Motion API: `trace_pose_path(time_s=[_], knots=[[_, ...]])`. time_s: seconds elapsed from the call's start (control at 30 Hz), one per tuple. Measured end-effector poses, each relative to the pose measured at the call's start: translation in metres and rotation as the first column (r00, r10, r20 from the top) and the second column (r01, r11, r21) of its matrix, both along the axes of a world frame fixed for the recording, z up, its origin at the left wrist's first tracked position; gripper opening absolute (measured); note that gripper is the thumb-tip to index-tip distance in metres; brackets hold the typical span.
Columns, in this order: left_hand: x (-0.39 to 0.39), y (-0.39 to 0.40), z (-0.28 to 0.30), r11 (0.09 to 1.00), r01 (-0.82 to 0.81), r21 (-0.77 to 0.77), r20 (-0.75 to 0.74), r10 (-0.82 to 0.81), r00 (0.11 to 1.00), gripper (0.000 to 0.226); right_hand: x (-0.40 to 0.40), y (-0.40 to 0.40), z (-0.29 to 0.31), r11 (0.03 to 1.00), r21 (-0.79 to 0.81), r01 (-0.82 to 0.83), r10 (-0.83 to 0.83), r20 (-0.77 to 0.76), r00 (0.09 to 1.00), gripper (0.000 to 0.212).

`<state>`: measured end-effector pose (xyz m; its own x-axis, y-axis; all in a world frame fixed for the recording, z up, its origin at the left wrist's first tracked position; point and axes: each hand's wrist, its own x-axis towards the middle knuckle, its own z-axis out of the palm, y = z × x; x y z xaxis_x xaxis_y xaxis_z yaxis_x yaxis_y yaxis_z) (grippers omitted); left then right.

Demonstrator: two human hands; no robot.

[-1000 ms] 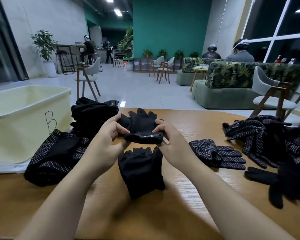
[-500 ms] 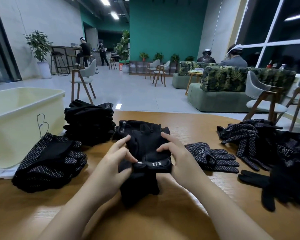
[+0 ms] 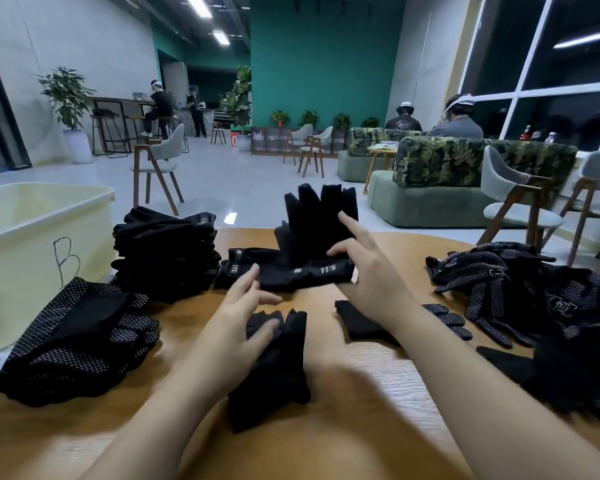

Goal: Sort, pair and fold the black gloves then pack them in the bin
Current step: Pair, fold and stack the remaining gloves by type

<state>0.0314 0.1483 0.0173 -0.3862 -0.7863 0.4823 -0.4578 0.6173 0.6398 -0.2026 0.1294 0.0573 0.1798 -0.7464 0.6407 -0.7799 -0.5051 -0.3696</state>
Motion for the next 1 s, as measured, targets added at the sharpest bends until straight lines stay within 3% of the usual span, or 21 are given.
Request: trace_pose_path(time_s=[0.1,0.2,0.3,0.43,0.5,0.67,0.83,0.9,1.0], knots=[[0.003,0.002,-0.025,0.994,0.01,0.11,0.158,-0.027,0.987,0.029,-0.027,-0.035,-0.006,0.946,0.309,0.099,-0.095,-0.027,0.995,0.032],[0.004,0.006,-0.03,0.989,-0.002,0.146,0.185,-0.026,0.982,0.018,-0.05,-0.048,-0.018,0.764,0.572,0.297,-0.173,-0.262,0.949,0.053],[0.005,0.008,-0.026,0.984,0.006,0.18,0.196,-0.042,0.98,0.021,-0.049,-0.046,-0.023,0.77,0.544,0.333,-0.244,-0.231,0.942,0.062],[0.007,0.009,-0.025,0.995,0.028,0.096,0.275,-0.054,0.96,0.084,-0.033,-0.01,-0.031,0.802,0.482,0.352,-0.256,-0.255,0.932,0.041],[0.006,0.01,-0.026,0.999,0.01,0.044,0.362,-0.025,0.932,0.097,-0.029,0.016,-0.034,0.813,0.419,0.404,-0.264,-0.353,0.898,0.038],[0.006,0.01,-0.025,1.0,0.009,0.005,0.44,-0.01,0.898,0.095,-0.027,0.074,-0.048,0.745,0.402,0.532,-0.386,-0.391,0.836,0.041],[0.002,0.014,-0.024,1.0,0.02,0.004,0.438,-0.02,0.899,0.095,-0.044,0.119,-0.061,0.796,0.259,0.548,-0.527,-0.151,0.836,0.033],[-0.001,0.015,-0.024,1.0,0.022,0.013,0.452,-0.026,0.892,0.093,-0.058,0.135,-0.067,0.766,0.183,0.617,-0.61,-0.097,0.786,0.031],[-0.005,0.016,-0.027,0.999,0.038,-0.014,0.502,-0.026,0.864,0.095,-0.08,0.154,-0.076,0.623,0.138,0.77,-0.769,-0.073,0.636,0.034]])
